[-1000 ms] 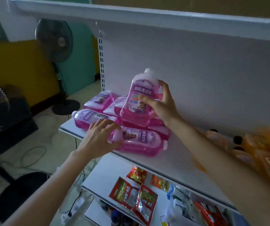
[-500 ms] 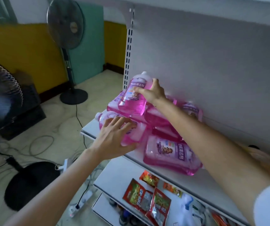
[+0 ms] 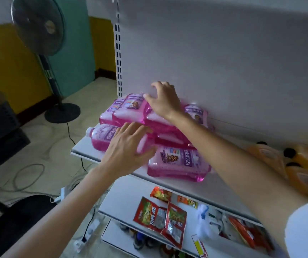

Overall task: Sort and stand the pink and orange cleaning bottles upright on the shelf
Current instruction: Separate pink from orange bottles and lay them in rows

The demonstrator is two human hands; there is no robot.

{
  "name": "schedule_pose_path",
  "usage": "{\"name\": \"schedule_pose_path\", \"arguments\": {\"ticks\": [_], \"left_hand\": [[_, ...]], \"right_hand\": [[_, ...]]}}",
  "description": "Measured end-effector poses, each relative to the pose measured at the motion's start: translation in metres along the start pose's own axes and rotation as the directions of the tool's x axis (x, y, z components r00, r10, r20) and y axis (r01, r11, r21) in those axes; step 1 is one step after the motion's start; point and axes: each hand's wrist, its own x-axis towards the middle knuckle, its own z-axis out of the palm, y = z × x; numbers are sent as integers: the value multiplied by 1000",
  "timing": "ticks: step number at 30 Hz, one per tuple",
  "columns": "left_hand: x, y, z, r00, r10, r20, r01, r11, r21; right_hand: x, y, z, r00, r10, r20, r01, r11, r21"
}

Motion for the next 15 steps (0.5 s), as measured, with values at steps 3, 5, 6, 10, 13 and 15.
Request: {"name": "schedule_pose_path", "arguments": {"ticks": [3,5,6,10,13,15], "left_hand": [[19,36,14,996,86,23,-85,995,-58],[30,63,29,988,151,46,-145,983,-109],[36,78,38,981,185,56,-176,976,-130],[59,149,78,944,305,128,-271,934,-232],[69,204,110,906,366,212,-286,899,-331],[73,235,133,884,398,247,-293,881,-370]], "right_hand": [[-22,31,-40,994,-5,-107,6,1000,3],[-43,59,-71,987,38,-159,-41,999,-11],[-55,76,-86,981,70,-180,-76,997,-27],[-119,156,-151,944,232,-233,-258,962,-88],[-173,212,-197,904,334,-268,-365,928,-74],[-205,243,-224,882,370,-290,-408,910,-78]]}}
